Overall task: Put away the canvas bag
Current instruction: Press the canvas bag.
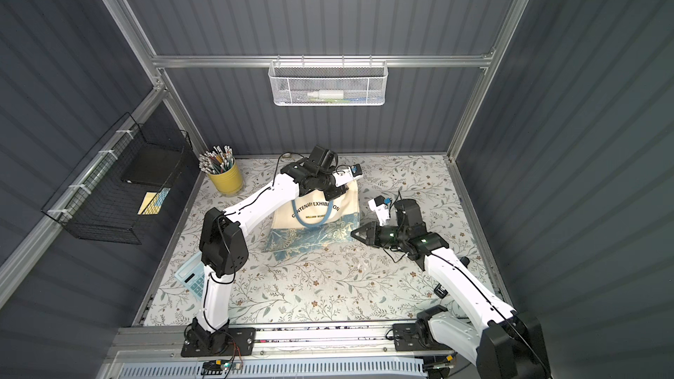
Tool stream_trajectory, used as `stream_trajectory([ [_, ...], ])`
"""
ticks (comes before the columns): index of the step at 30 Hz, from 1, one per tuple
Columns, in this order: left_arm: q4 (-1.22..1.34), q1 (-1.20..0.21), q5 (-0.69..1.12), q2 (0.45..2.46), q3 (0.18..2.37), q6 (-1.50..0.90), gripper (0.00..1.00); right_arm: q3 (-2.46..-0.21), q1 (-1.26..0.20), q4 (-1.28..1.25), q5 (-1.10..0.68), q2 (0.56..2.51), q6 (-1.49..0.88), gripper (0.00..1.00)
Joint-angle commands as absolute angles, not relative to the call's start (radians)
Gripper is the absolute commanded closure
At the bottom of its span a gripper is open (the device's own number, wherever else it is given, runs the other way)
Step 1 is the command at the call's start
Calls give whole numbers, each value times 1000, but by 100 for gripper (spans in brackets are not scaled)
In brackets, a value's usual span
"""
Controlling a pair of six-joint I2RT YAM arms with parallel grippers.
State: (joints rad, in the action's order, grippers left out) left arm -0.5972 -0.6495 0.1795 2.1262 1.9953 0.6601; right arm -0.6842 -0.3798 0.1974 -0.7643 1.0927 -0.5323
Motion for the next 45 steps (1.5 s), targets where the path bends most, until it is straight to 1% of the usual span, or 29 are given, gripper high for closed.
stream_trajectory([
  [1, -524, -554, -102, 2184, 2050, 659, 95, -651, -403, 314, -842, 1076, -519, 100],
  [2, -525, -554, -102, 2200, 2050, 663, 94, -637, -403, 308, -829, 1069, -531, 100],
  [4, -524, -554, -96, 2222, 2036, 664, 94, -620, -403, 304, -825, 1062, -545, 100],
  [5, -520, -552, -103, 2233, 2033, 662, 99, -617, -403, 309, -829, 1059, -547, 100],
  [7, -520, -552, -134, 2252, 2042, 653, 100, -615, -404, 297, -840, 1042, -558, 100],
  [9, -515, -552, -148, 2243, 2051, 625, 100, -621, -404, 290, -814, 1017, -562, 100],
  [13, -438, -567, -220, 2149, 2037, 594, 100, -624, -403, 302, -726, 1019, -533, 100],
  [18, -407, -612, -221, 2018, 2017, 615, 100, -646, -405, 316, -684, 1142, -452, 100],
  [19, -409, -619, -216, 1996, 2015, 616, 100, -650, -404, 318, -680, 1177, -441, 98],
  [21, -418, -626, -193, 1965, 2000, 623, 100, -638, -402, 277, -674, 1209, -446, 87],
  [23, -416, -632, -154, 1926, 1950, 641, 100, -653, -402, 258, -640, 1239, -449, 70],
  [24, -405, -632, -140, 1905, 1916, 649, 100, -670, -400, 258, -617, 1243, -454, 64],
  [25, -389, -634, -123, 1881, 1874, 656, 100, -696, -394, 261, -588, 1244, -456, 60],
  [26, -374, -634, -97, 1856, 1832, 661, 100, -719, -383, 262, -564, 1244, -459, 58],
  [28, -336, -634, -49, 1803, 1750, 667, 100, -756, -362, 251, -538, 1243, -468, 53],
  [31, -280, -634, 57, 1719, 1642, 682, 100, -790, -331, 236, -516, 1244, -485, 53],
  [34, -264, -635, 117, 1674, 1607, 680, 100, -788, -318, 194, -531, 1259, -501, 53],
  [38, -372, -635, 142, 1725, 1719, 695, 100, -822, -313, 209, -630, 1314, -499, 55],
  [43, -480, -637, 65, 1881, 1938, 750, 100, -788, -313, 101, -751, 1285, -551, 63],
  [45, -499, -637, 47, 1927, 1996, 766, 100, -785, -314, 56, -822, 1277, -554, 64],
])
